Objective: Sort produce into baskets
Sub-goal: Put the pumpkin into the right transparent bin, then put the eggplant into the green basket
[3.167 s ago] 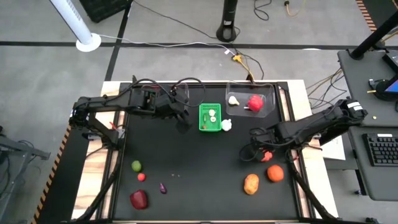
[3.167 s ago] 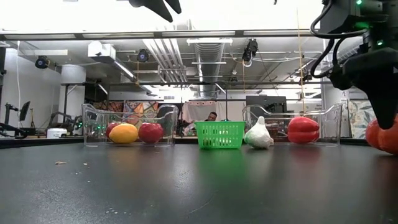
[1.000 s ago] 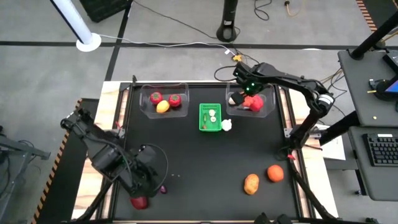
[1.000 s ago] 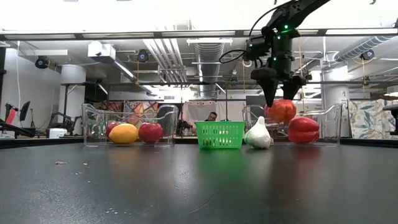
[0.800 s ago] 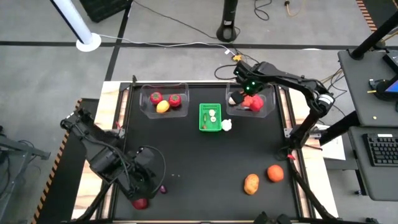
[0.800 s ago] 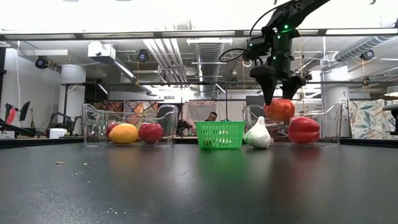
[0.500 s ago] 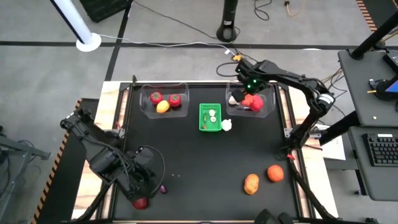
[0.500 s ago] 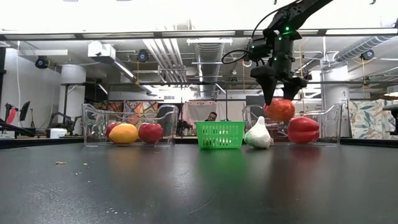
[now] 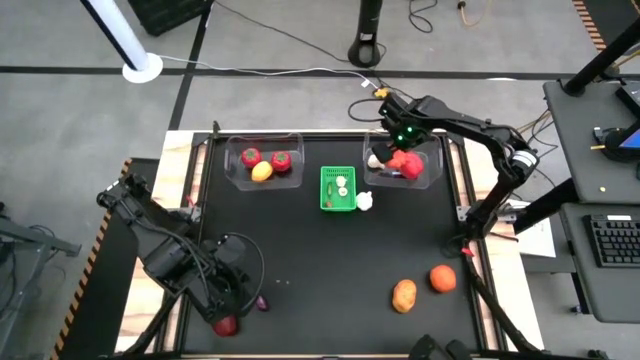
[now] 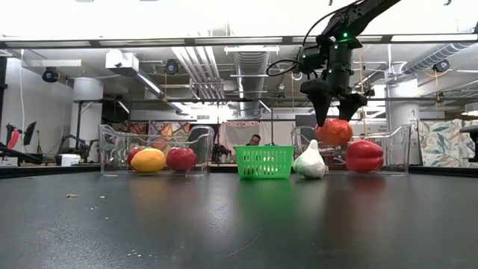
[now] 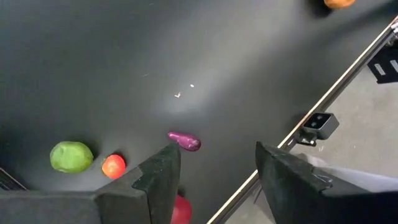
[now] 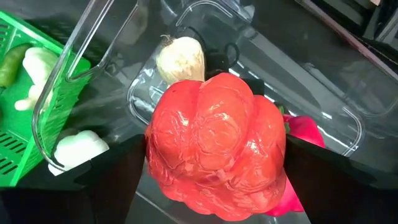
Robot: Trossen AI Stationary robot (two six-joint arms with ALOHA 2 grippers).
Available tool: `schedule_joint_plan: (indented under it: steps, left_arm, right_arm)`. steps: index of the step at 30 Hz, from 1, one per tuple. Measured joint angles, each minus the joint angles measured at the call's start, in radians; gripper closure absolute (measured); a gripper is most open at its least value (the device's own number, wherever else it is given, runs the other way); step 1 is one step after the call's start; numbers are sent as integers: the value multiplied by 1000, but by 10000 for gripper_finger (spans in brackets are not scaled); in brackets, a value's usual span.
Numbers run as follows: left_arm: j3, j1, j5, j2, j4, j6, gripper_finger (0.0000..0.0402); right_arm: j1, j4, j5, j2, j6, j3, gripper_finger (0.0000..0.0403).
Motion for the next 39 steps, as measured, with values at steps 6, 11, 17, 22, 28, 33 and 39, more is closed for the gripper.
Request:
schedule_joint_plan:
  steps: [6, 11, 17, 22, 28, 33, 39]
  left_arm:
    - [0, 0, -4, 0, -9, 0, 212]
    - [0, 0, -4, 0, -16, -4, 212]
    - [0, 0, -4, 0, -15, -118, 212]
    - [0, 1, -7, 28, -15, -263, 212]
    - [-33, 49, 0, 100, 22, -293, 212]
    - [-194, 81, 36, 104, 278, -317, 212]
    - [-440, 52, 72, 111, 612, -530, 212]
  right_arm:
    - [0, -4, -17, 2, -4, 0, 23]
    - [0, -2, -17, 5, 3, 0, 5]
    - [-2, -1, 20, -6, 36, 16, 7]
    - [-2, 0, 23, -27, 42, 73, 7]
    - [5, 2, 23, -69, 42, 140, 7]
    - [21, 10, 23, -102, 30, 161, 7]
    - [45, 24, 23, -115, 14, 162, 7]
